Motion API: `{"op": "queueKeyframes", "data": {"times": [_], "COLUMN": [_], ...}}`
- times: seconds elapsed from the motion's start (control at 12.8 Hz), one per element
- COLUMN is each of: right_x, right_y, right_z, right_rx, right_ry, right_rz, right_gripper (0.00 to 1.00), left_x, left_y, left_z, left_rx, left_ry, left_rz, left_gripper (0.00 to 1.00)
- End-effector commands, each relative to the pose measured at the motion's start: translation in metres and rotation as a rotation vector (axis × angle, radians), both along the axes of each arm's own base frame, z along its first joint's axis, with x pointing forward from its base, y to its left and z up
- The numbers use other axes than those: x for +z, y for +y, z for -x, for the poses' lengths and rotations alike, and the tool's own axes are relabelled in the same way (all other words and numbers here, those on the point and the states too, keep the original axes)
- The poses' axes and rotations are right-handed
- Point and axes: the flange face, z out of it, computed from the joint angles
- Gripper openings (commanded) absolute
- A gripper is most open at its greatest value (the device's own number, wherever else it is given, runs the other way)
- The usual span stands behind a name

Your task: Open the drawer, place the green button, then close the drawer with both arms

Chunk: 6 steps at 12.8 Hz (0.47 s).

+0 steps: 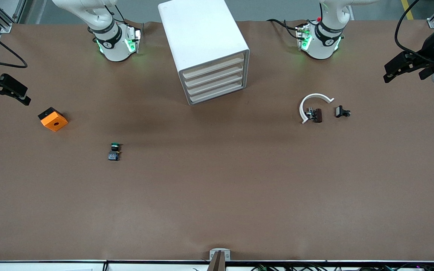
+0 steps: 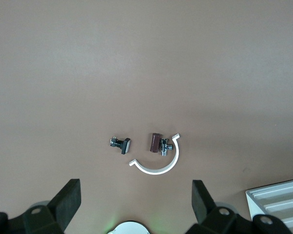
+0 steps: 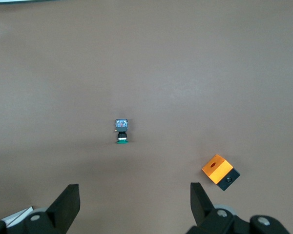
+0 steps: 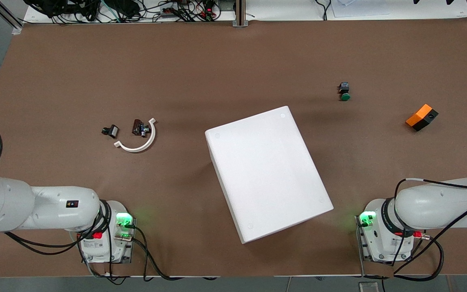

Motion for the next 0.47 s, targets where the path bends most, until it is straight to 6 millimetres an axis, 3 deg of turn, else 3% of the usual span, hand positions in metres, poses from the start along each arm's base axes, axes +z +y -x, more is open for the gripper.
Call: {"op": "queueKeyframes", "data": {"times": [0.0,0.16,0.39], "right_x": [0.003,0.003,0.003], "right_y": [0.000,0.000,0.000], "right_z": [-0.004,-0.004,-0.004], "right_rx": [0.007,0.007,0.007], "right_ry": [-0.006,-0.006,-0.007], "right_rz": [0.016,0.016,0.016], "right_gripper": [1.00,1.00,1.00], "left_x": [0.004,-0.001,-0.026], "left_y": [0.005,0.003,-0.002], "left_z": [-0.001,-0.005,-0.022], "left_rx": [-0.013,-0.015,-0.016], "left_ry": [0.008,0.016,0.069], "left_rz": [0.000,0.000,0.035], "left_gripper": [1.00,1.00,1.00]}}
